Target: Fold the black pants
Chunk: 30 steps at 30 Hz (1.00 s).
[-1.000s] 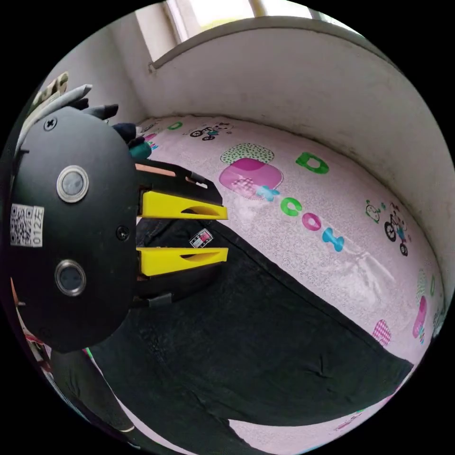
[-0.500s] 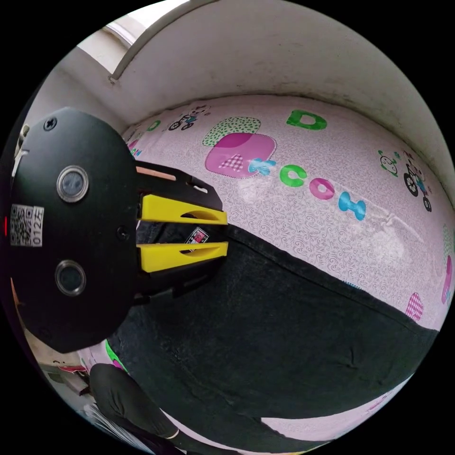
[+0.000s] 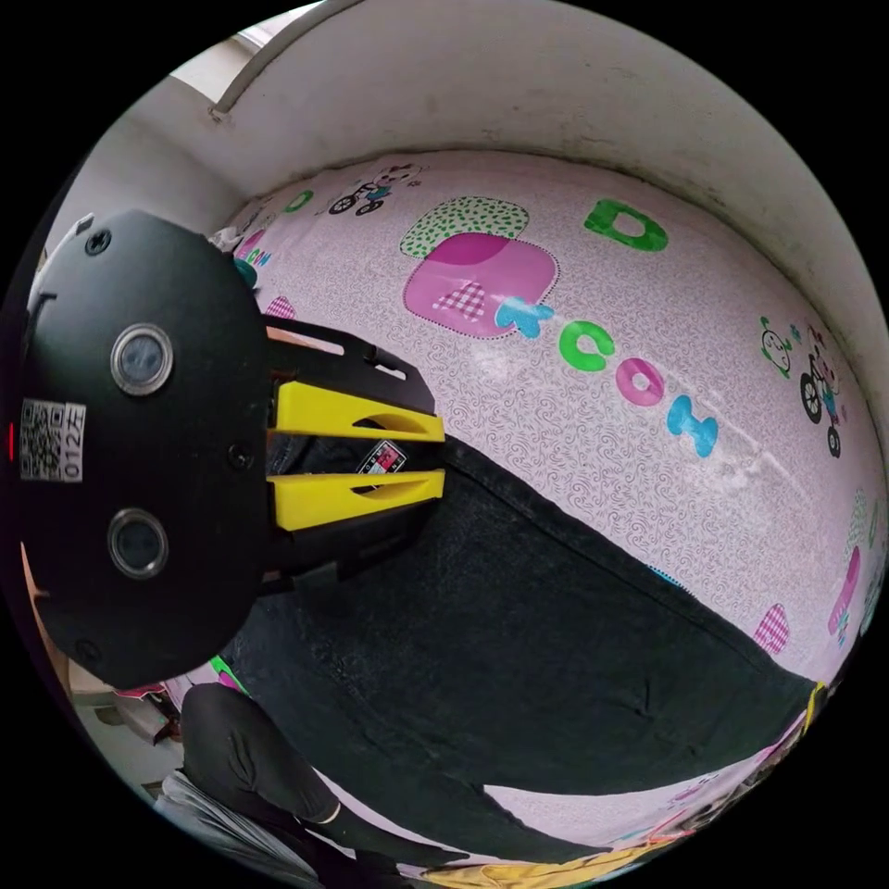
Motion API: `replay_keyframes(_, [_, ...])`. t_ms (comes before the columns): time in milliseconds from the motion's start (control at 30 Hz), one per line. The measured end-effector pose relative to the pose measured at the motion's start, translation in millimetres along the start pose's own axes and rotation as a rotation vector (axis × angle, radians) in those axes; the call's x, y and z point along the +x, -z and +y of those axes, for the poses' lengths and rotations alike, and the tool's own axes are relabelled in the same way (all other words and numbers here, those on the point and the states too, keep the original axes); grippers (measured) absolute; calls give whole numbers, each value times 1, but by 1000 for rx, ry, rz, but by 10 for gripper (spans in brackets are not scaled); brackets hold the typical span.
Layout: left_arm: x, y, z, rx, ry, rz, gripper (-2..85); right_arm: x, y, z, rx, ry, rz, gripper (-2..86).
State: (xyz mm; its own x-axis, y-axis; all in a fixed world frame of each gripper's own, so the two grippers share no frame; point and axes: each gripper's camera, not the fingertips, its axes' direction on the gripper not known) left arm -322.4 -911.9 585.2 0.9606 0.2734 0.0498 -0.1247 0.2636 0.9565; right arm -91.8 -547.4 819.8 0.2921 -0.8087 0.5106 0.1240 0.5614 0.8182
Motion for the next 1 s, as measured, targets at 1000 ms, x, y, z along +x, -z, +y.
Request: replay_keyframes(1000, [126,267,237,277,131,-259,4,98,372,231,124,78,-110,-7])
